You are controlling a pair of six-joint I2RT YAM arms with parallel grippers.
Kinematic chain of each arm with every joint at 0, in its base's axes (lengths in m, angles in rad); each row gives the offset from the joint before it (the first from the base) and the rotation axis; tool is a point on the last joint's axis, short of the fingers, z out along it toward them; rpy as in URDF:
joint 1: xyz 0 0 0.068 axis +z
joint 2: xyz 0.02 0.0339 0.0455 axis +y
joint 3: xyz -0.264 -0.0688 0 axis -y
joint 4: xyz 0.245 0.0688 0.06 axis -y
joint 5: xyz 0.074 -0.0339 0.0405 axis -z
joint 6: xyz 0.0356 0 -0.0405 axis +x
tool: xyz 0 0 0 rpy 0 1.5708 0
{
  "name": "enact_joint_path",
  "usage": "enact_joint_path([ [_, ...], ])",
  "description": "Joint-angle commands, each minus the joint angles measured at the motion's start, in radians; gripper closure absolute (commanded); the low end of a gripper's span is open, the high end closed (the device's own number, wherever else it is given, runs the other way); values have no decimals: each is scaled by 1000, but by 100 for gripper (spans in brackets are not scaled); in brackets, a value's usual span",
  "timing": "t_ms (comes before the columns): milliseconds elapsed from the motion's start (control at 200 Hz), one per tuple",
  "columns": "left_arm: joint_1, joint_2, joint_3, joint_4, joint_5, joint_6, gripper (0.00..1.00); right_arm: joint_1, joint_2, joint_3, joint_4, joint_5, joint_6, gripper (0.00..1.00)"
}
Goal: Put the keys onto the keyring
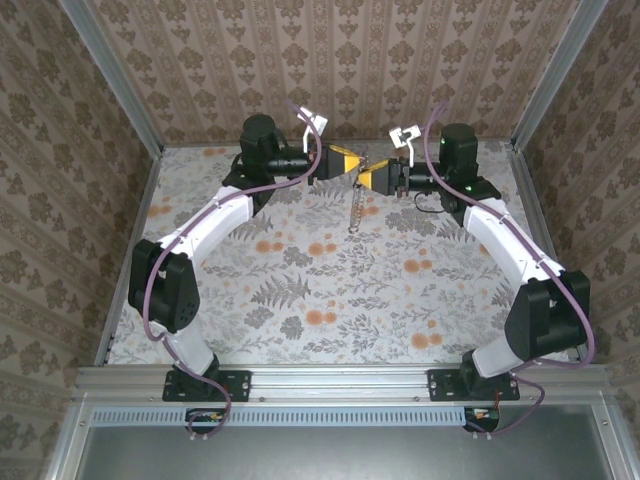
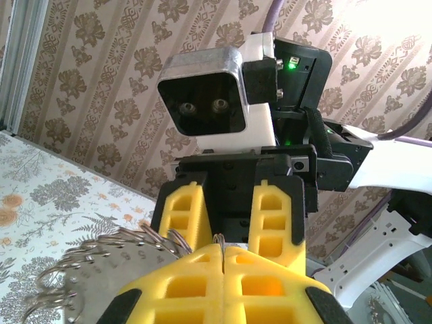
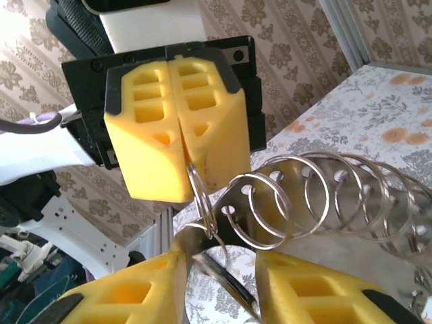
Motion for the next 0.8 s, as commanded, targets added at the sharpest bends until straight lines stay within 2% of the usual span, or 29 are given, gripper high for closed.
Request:
enact_joint_path([
  [0,5,-37,-5,62,-6,-18,100,5,4,-12,24,-30,0,79],
  [340,13,-56,-25,104,-36,-41,100,10,-17,-51,21,-25,-6,100],
  [750,-4,-54,-38,110,-47,-39,100,56,25,5,11,-18,-5,100],
  [795,-4,-53,-37,109,-48,-39,100,54,19,3,-7,-8,-18,97],
])
